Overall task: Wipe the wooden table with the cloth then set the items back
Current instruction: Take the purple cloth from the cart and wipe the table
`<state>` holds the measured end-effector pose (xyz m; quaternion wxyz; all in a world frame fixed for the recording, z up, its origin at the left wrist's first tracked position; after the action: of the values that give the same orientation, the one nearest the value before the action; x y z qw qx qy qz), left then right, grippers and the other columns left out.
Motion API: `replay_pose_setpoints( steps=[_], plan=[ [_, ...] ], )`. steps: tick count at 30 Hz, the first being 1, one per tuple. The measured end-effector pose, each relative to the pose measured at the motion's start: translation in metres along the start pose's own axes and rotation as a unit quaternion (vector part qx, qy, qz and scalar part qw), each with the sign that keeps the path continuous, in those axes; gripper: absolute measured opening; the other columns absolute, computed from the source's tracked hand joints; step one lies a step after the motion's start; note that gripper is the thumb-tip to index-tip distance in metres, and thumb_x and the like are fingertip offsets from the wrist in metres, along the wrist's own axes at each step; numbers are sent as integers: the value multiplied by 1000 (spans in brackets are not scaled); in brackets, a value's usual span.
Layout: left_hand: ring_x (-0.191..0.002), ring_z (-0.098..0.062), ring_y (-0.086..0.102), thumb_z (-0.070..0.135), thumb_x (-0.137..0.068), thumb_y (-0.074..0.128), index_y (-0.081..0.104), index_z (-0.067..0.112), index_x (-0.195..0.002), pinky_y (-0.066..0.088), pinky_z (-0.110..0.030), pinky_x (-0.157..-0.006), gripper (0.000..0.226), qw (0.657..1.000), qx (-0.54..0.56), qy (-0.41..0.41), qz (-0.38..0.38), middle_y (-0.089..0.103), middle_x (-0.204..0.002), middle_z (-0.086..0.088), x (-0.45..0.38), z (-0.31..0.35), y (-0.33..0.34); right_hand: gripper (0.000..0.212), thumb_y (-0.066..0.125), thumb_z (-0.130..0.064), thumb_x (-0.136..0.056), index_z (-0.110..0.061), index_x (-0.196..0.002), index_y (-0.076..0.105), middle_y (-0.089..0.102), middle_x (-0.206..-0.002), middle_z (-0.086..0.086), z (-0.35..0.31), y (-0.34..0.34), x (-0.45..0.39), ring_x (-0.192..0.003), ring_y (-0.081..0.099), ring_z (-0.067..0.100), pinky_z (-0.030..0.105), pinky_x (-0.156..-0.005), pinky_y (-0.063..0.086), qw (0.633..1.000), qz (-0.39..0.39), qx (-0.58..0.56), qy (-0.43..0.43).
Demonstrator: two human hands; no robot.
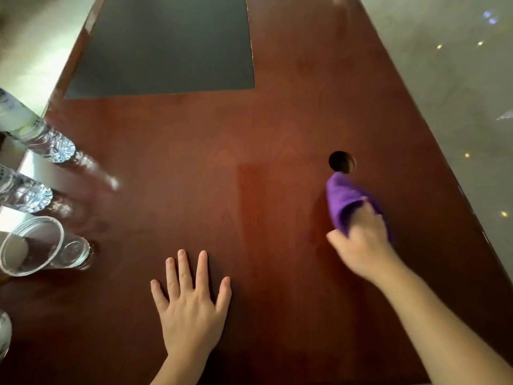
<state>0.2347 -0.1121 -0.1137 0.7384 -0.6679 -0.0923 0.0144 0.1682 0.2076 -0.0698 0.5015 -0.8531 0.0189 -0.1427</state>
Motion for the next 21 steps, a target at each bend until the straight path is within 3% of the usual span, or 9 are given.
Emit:
replay_pose_setpoints(
  steps=[2,3,9,11,14,16,19,21],
  plan=[
    [-149,-33,21,65,-87,32,40,24,-150,14,-60,-116,75,1000,-2,0,5,31,-159,-14,0,0,1,96,27,-82,-79,-23,-155,16,2,-165,11,-9,35,1,-150,-3,34,56,-116,-5,977,-52,201,-48],
    [-149,-33,21,65,-87,32,40,24,-150,14,-60,-116,75,1000,-4,0,6,31,-159,-14,0,0,2,103,13,-90,-75,-27,-156,6,-3,-165,10,-10,43,2,-150,-7,35,57,-114,-8,969,-55,233,-56],
    [-150,-32,18,66,-88,30,37,26,-151,11,-58,-117,75,1000,-1,-2,14,28,-160,-13,1,-2,3,94,-7,-88,-75,-38,-154,4,-1,-166,3,-6,38,-2,-150,-9,29,57,-115,-7,974,-48,209,-66],
    [-150,-31,17,66,-87,30,37,26,-151,11,-58,-117,76,1000,4,-6,12,28,-161,-13,0,0,1,86,-5,-83,-80,-43,-152,19,11,-165,-1,-5,31,-5,-151,0,26,57,-116,0,983,-33,171,-52],
    [-150,-32,18,66,-87,30,38,26,-150,12,-58,-118,76,1000,6,-7,13,29,-160,-13,0,3,-1,71,14,-76,-87,-39,-139,47,37,-156,2,-7,20,-9,-145,24,28,64,-111,16,983,19,179,-40],
    [-150,-32,18,66,-86,30,39,26,-150,13,-58,-118,76,1000,8,-8,12,29,-160,-13,1,2,-2,73,18,-77,-87,-36,-142,43,36,-156,6,-7,25,-7,-146,23,33,67,-110,15,977,20,210,-36],
    [-150,-31,19,66,-86,31,40,26,-150,13,-59,-117,76,1000,12,-11,19,30,-160,-13,2,1,-2,95,13,-88,-79,-30,-153,25,26,-161,11,-3,34,-7,-147,17,40,66,-111,13,969,26,244,-11],
    [-149,-32,21,65,-85,33,41,25,-149,15,-60,-117,75,1000,13,-8,22,31,-159,-14,1,3,-2,99,14,-90,-77,-27,-154,24,27,-160,14,-1,35,-11,-145,19,43,66,-110,15,969,37,245,5]
  ],
)
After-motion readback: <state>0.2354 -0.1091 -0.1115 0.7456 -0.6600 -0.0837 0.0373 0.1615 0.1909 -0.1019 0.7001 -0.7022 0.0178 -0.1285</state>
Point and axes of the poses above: each hand's wrist, its own x-axis away from the middle knuckle, its own y-axis out of the palm, z = x × y, the point moved 5 cm from there along -x, towards the middle knuckle
